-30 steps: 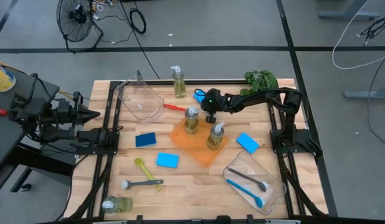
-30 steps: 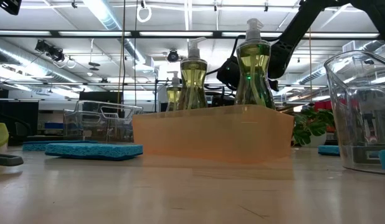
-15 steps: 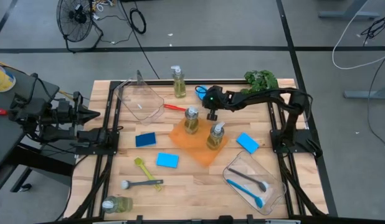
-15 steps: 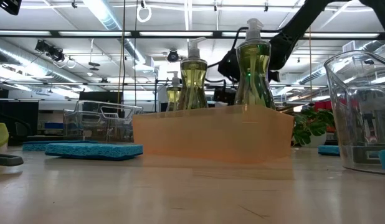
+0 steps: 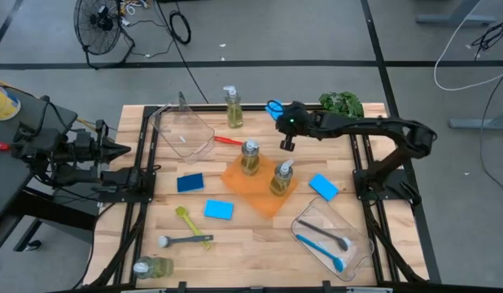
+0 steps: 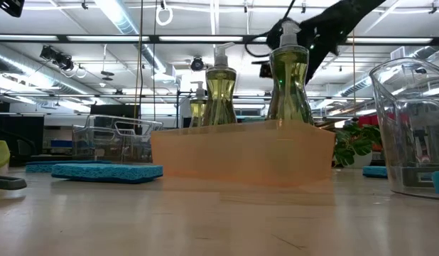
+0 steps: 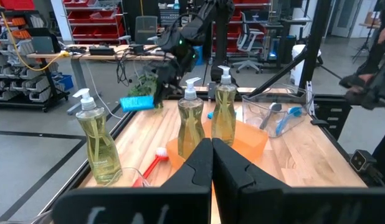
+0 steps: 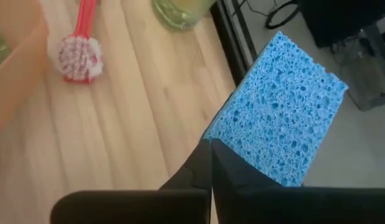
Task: Pick & Place Kitchen Sink Supplies
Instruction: Put the blue sponge into the top transparent bin
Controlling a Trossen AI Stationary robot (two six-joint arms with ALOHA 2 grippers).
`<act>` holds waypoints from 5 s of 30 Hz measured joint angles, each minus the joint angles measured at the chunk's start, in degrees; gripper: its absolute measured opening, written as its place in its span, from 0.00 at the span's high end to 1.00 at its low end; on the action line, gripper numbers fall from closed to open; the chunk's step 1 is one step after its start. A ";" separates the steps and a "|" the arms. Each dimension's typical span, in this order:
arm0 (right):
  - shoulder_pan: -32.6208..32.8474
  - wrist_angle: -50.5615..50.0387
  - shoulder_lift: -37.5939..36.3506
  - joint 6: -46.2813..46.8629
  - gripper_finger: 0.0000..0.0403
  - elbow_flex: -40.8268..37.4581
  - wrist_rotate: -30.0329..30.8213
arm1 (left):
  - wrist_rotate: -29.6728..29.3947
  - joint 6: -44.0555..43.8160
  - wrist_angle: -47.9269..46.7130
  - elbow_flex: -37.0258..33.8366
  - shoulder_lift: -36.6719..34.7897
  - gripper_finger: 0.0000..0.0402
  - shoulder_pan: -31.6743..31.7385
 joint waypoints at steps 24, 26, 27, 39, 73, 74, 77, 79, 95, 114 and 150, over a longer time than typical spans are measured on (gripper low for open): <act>2.91 -27.24 -22.85 7.40 1.00 0.00 1.10 | 0.02 0.02 -0.01 -0.02 0.00 0.99 0.00; 2.91 -29.07 -24.34 6.97 1.00 0.01 0.91 | 0.00 0.02 -0.02 -0.02 0.00 0.99 0.02; 2.90 -29.83 -25.04 6.77 1.00 0.01 0.46 | 0.00 0.00 -0.01 -0.02 0.00 0.99 0.01; 6.04 -36.85 -34.44 2.25 1.00 0.00 -14.61 | 0.01 0.02 -0.02 -0.02 0.00 0.99 0.01; 33.01 -51.63 -39.88 -26.13 1.00 -1.96 -40.85 | 0.00 0.00 -0.02 -0.02 0.00 0.99 0.02; 34.01 -51.03 -39.88 -28.34 1.00 -2.67 -40.96 | 0.01 0.01 -0.02 -0.02 0.00 0.99 0.00; 36.75 -48.36 -39.86 -32.79 1.00 -5.53 -40.98 | 0.02 0.00 -0.01 -0.02 0.00 0.99 0.02; 38.52 -45.77 -39.88 -33.92 1.00 -7.58 -40.99 | 0.02 0.01 -0.01 -0.02 0.00 0.99 0.01; 46.81 -23.86 -39.62 -30.49 1.00 -20.56 -40.69 | 0.02 0.01 -0.01 -0.02 0.00 0.99 0.01; 41.92 -20.33 -38.66 -30.20 1.00 -4.72 -24.65 | 0.00 0.02 -0.02 -0.02 0.00 0.99 0.01; 4.17 27.35 -24.37 8.60 1.00 -0.50 -31.99 | 0.02 0.00 0.00 -0.02 -0.02 0.99 0.01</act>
